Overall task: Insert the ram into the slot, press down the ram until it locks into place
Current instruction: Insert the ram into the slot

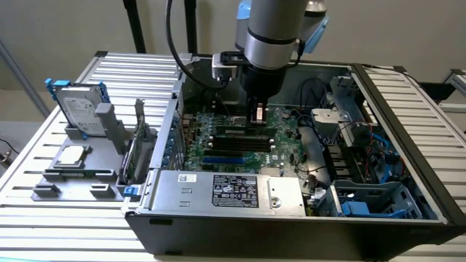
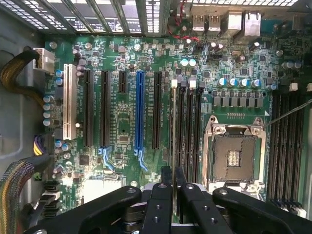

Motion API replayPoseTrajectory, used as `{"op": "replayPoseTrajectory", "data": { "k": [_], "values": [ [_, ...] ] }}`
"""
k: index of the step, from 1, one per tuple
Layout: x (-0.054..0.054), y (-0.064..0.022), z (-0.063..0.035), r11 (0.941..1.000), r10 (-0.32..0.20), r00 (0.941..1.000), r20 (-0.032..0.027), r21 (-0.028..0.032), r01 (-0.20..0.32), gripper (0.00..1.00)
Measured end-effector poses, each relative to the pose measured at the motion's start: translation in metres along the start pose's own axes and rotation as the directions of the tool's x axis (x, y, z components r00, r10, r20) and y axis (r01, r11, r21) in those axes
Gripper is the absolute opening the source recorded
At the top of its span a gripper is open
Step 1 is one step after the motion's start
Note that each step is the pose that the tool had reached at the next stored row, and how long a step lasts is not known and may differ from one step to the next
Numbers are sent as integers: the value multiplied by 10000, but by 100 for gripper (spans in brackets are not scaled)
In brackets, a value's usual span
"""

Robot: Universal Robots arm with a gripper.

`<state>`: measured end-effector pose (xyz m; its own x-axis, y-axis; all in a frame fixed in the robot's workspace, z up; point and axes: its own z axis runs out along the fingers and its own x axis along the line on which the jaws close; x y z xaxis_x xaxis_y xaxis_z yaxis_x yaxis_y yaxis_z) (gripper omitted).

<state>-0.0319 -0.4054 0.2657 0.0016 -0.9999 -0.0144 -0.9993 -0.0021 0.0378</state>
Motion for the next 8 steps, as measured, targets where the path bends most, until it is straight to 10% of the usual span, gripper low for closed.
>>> {"op": "replayPoseTrajectory", "data": {
  "k": [8],
  "values": [
    [-17,8,133,10000,26,10000,-51,8,-26,13]
  ]
}}
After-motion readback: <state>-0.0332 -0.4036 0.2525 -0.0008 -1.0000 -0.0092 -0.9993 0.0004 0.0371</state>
